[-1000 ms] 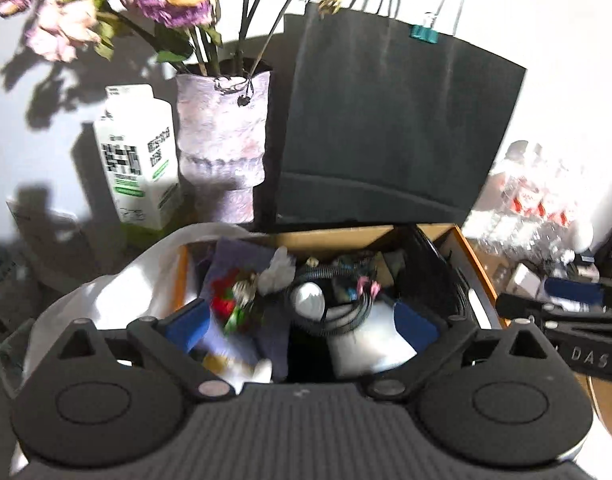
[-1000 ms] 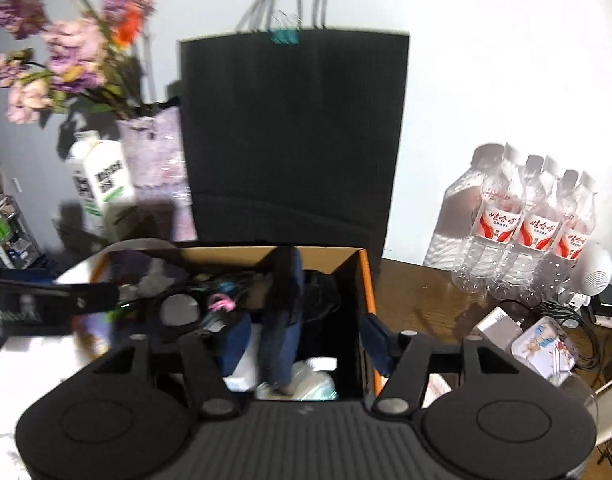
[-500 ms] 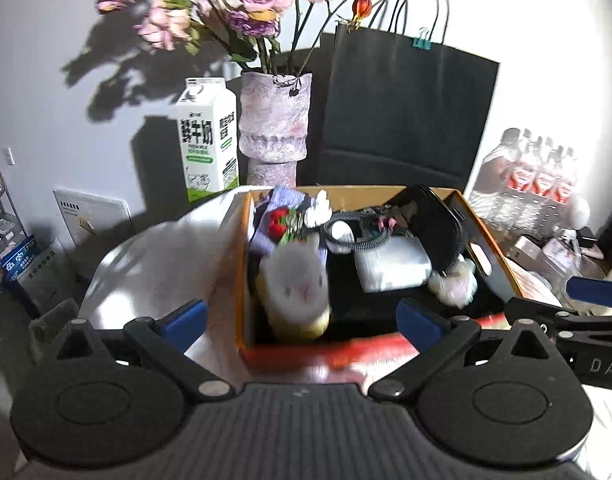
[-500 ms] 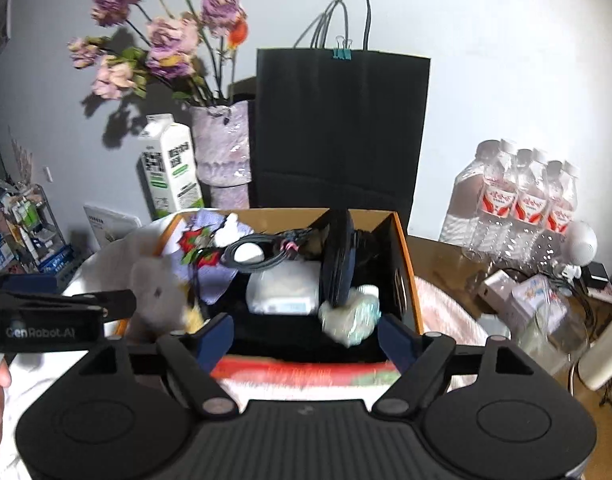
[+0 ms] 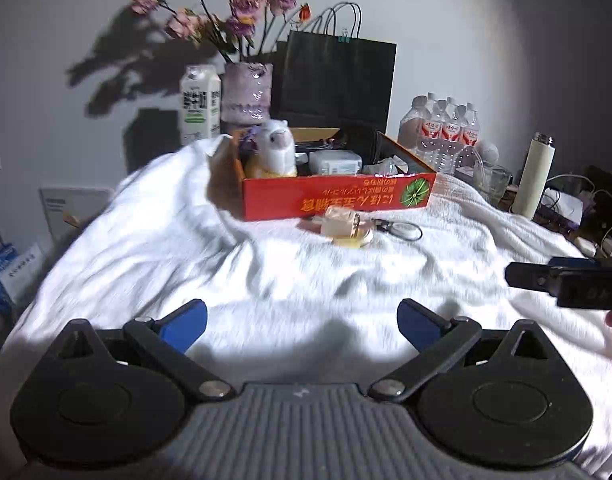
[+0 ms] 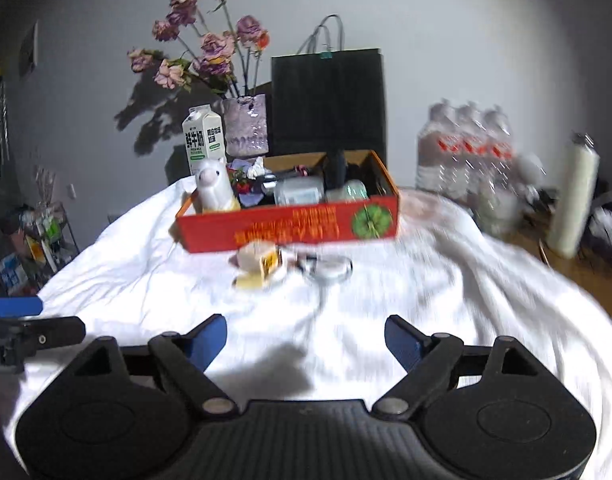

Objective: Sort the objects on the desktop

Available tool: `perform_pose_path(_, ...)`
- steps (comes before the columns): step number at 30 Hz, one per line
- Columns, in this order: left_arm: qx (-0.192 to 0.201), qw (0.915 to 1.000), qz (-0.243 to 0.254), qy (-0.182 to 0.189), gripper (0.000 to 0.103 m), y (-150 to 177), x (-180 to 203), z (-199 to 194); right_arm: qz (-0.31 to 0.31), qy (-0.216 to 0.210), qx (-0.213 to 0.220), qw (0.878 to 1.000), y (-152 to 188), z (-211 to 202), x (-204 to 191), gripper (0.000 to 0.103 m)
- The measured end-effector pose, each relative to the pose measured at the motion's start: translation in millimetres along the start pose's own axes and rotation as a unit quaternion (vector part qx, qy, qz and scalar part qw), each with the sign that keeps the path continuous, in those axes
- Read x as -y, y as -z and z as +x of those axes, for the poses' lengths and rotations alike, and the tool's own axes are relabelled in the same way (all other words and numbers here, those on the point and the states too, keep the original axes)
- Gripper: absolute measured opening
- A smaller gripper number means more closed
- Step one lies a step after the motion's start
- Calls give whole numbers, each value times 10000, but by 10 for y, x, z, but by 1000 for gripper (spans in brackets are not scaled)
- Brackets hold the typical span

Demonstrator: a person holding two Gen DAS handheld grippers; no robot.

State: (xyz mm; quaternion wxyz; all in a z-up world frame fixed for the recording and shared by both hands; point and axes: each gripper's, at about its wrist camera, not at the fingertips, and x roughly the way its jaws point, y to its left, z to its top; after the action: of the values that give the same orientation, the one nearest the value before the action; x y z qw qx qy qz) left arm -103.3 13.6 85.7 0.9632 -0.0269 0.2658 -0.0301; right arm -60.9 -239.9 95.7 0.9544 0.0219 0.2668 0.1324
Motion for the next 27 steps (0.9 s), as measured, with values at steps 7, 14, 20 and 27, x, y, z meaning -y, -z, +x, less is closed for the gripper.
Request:
perform_pose_path(7,-47,9999,-65,109,103,124,37,-53,81,-30,59,9999,394,-304,-98,87)
perform_pose_path(14,-162,9997,-3,162,103,102,92,271,60,94,74,9999,344,-95,-34,85)
perform_pose_path(20,107,9992,187,324,97,-194,166,653,6,112,-81,9999,191,258,63,78)
perform_pose_path(27,-256,9970,190,704,71,-536,250,1532,-26,71,-139,9999,-185,839,250,58)
